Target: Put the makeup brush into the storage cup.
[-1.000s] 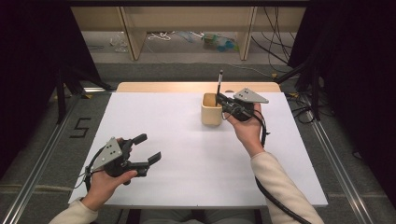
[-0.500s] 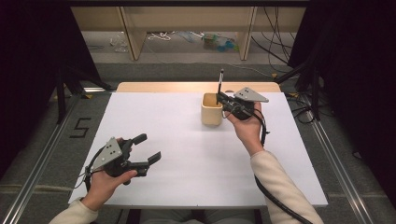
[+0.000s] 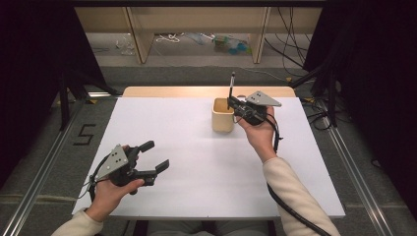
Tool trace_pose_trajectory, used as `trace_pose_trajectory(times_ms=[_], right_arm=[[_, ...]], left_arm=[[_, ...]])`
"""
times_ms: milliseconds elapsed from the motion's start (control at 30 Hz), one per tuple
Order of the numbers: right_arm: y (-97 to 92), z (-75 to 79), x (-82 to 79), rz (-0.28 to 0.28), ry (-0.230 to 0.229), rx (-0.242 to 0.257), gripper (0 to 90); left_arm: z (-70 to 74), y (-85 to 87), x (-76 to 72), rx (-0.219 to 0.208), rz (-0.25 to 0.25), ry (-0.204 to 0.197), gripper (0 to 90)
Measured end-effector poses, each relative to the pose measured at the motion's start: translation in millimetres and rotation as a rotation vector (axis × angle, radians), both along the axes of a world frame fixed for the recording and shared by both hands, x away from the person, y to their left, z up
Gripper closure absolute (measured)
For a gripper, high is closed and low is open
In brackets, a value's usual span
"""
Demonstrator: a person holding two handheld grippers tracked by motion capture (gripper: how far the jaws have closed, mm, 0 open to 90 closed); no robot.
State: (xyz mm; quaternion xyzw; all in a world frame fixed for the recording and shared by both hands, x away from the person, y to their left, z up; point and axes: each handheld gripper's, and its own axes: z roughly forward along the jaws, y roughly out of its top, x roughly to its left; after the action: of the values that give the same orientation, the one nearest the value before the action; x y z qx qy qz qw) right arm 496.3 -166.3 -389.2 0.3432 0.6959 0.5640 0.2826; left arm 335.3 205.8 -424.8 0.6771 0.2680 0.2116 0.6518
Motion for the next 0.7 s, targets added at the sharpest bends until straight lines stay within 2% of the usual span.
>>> trace_pose_trajectory(times_ms=[100, 200, 300, 367, 400, 600, 633, 700], right_arm=[[0.7, -0.1, 0.4, 0.002, 0.011, 0.013, 84.4], [0.9, 1.2, 2.8, -0.004, -0.010, 0.017, 84.4], [0.8, 2.2, 3.4, -0.003, -0.007, 0.009, 84.4], [0.2, 2.0, 5.1, -0.004, -0.027, 0.007, 84.4], [0.9, 2.1, 4.0, -0.001, -0.002, 0.016, 84.4], [0.9, 2.8, 5.8, -0.005, -0.002, 0.023, 84.4], [-0.3, 3.4, 7.0, -0.012, -0.020, 0.006, 84.4], [0.5, 3.9, 6.8, -0.007, -0.003, 0.020, 84.4]], left_arm=[[-0.1, -0.1, 0.0, -0.001, -0.001, 0.000, 16.6], [-0.1, 0.3, 0.1, 0.002, 0.000, -0.002, 16.6], [-0.2, 0.1, 0.0, -0.001, 0.000, 0.002, 16.6], [-0.1, 0.4, 0.1, 0.002, 0.000, -0.002, 16.6], [0.0, 0.4, 0.0, 0.001, 0.001, -0.002, 16.6], [-0.2, 0.0, 0.0, 0.001, 0.001, 0.001, 16.6], [-0.1, 0.3, 0.2, 0.002, 0.001, -0.002, 16.6], [-0.2, 0.2, 0.1, 0.001, 0.001, 0.001, 16.6]])
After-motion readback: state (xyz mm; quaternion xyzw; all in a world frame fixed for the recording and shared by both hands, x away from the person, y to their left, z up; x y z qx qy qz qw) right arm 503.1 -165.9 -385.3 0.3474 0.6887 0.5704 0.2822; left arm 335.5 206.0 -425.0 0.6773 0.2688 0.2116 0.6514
